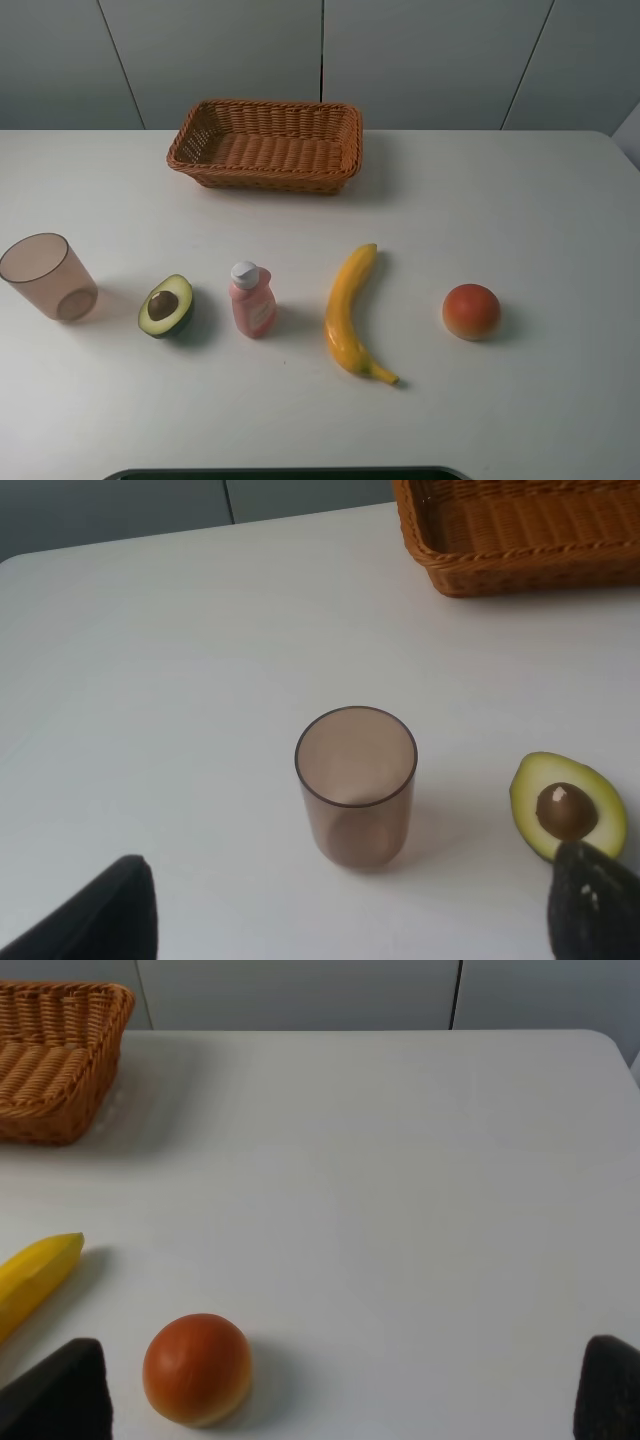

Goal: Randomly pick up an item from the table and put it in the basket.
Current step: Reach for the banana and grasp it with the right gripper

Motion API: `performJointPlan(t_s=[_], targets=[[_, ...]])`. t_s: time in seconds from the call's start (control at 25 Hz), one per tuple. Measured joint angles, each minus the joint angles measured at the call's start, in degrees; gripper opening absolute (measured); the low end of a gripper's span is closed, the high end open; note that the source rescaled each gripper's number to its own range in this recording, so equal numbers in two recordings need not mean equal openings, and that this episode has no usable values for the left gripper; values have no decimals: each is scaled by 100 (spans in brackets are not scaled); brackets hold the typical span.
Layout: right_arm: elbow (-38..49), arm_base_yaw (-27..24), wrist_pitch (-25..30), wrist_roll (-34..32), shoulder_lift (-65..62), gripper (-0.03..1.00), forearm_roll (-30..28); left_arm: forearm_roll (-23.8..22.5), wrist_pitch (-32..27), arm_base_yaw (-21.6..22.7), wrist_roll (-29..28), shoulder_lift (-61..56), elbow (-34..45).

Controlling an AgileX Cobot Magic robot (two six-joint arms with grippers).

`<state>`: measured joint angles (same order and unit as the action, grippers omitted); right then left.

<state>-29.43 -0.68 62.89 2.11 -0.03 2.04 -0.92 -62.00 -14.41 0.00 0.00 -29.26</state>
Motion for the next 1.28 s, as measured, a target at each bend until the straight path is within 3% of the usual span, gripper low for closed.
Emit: performJointPlan(t_s=[0.84, 1.28], targets=[[-43, 0, 44, -12, 16, 100, 0, 0, 0, 0, 0, 0, 0], [-1774, 0, 300, 226, 2567, 100, 166, 0, 0, 0, 0, 0, 0]])
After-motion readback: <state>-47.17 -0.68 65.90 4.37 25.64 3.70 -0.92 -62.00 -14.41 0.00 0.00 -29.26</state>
